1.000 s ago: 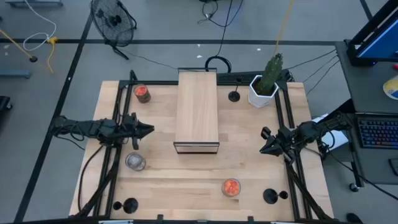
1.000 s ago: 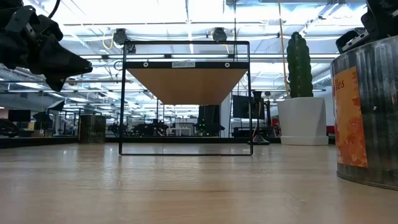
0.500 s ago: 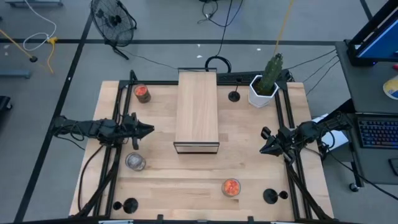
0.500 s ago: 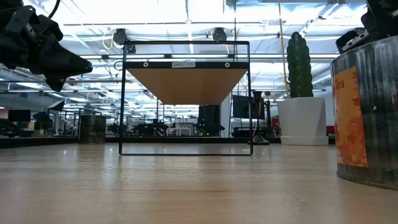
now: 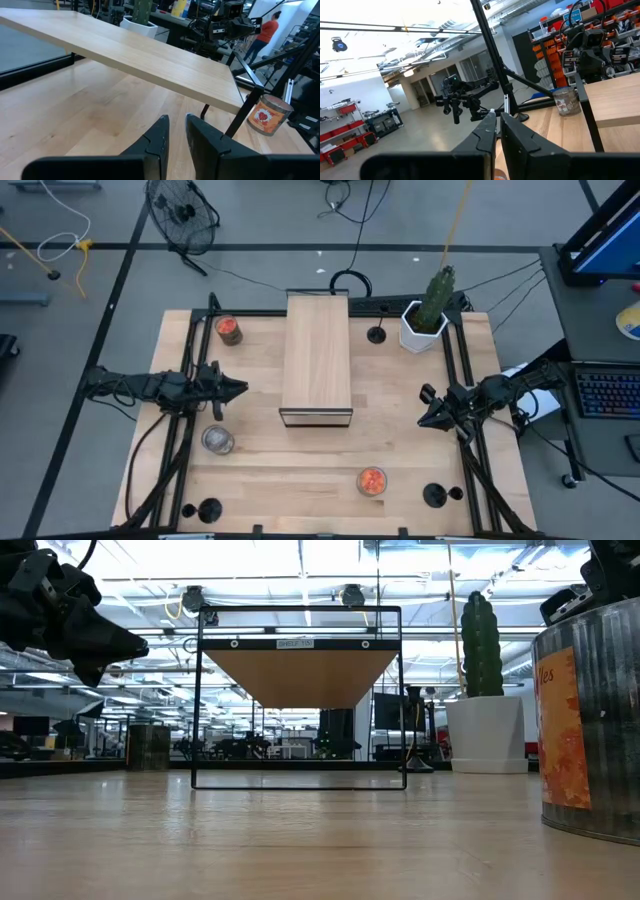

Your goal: Pick & Place candle stick holders

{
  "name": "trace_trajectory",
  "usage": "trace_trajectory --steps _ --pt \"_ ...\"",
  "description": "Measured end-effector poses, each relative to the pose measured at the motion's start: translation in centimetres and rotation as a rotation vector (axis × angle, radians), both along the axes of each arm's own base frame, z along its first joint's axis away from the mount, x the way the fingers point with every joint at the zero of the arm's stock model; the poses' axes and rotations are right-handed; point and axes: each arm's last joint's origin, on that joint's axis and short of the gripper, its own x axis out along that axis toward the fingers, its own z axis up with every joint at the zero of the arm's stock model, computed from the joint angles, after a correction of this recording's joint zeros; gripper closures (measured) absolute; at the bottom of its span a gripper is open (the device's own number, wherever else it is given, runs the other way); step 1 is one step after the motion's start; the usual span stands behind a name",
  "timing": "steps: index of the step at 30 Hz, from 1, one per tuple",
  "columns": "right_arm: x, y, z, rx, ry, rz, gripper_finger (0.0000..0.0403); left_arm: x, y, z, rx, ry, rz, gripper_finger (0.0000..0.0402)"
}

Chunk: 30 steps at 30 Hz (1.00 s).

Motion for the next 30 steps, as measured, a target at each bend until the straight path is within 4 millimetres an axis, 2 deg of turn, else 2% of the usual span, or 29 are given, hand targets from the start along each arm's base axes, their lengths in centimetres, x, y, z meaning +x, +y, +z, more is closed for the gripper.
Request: trace_trajectory --steps 11,16,22,30 --pt "0.00 0.00 0.00 0.001 0.000 -0.002 0.0385 0.00 0.00 0.01 0.000 0.000 0.000 0.0332" --pt "0.09 -0.30 0.11 0.032 0.000 -0.102 0.0385 0.00 0.00 0.01 0.000 0.000 0.000 0.0332" --pt "0.12 -0.41 0.15 0.033 -0.004 -0.144 0.0385 0.00 0.00 0.01 0.000 0.000 0.000 0.0332" --pt "0.17 -0.52 0.09 -0.079 -0.038 -0.215 0.0385 0.00 0.00 0.00 0.000 0.000 0.000 0.0332"
